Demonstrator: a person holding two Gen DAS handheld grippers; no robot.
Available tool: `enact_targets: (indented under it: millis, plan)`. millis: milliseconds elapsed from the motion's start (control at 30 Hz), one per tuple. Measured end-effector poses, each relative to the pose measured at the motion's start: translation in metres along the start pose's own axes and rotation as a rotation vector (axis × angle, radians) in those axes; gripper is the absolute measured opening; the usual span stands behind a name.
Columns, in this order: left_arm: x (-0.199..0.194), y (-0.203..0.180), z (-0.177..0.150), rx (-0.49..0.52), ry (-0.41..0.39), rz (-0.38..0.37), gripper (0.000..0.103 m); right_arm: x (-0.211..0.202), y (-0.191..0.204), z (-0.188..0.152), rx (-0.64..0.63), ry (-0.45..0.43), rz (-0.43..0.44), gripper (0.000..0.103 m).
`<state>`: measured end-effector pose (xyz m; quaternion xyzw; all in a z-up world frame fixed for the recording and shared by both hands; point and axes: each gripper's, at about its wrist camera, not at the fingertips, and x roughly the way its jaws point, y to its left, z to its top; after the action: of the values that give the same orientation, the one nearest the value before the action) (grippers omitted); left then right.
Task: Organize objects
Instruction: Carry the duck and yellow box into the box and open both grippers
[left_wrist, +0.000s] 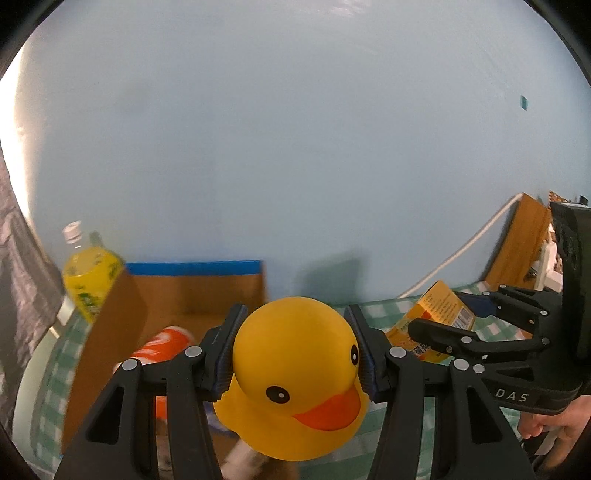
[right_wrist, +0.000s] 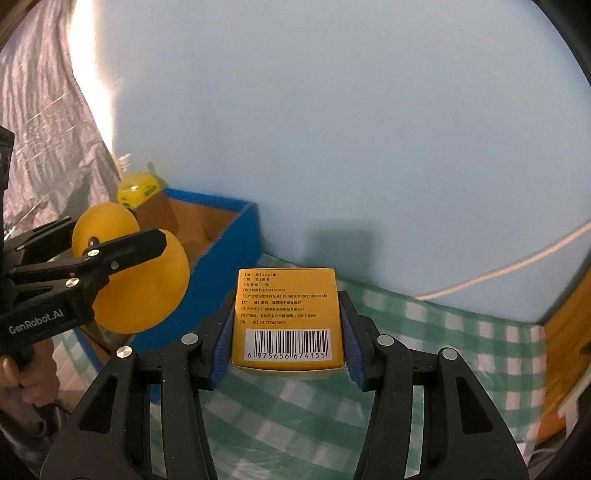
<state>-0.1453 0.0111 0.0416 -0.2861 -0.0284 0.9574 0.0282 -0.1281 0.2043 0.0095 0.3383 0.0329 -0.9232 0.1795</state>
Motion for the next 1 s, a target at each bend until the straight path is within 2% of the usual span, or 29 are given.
enact_targets:
  millis: [500,700,900,933,1000]
  plan:
    - [-0.012,0.11,-0.033,-0.138,0.044,0.134,0.055,0.04,0.097,0.027,-0.133,0.027,0.133,0.052]
    - [-0.004,0.132,-0.045,-0.161,0.077,0.159,0.056,0.063,0.129,0.029,-0.169,0.065,0.194,0.052]
    - [0.001,0.144,-0.056,-0.196,0.1,0.171,0.056,0.081,0.149,0.025,-0.204,0.108,0.214,0.052]
    - [-0.002,0.146,-0.057,-0.2,0.095,0.177,0.059,0.082,0.15,0.023,-0.21,0.11,0.206,0.055]
    - [-0.006,0.147,-0.056,-0.195,0.093,0.177,0.075,0.081,0.151,0.022,-0.216,0.105,0.181,0.076]
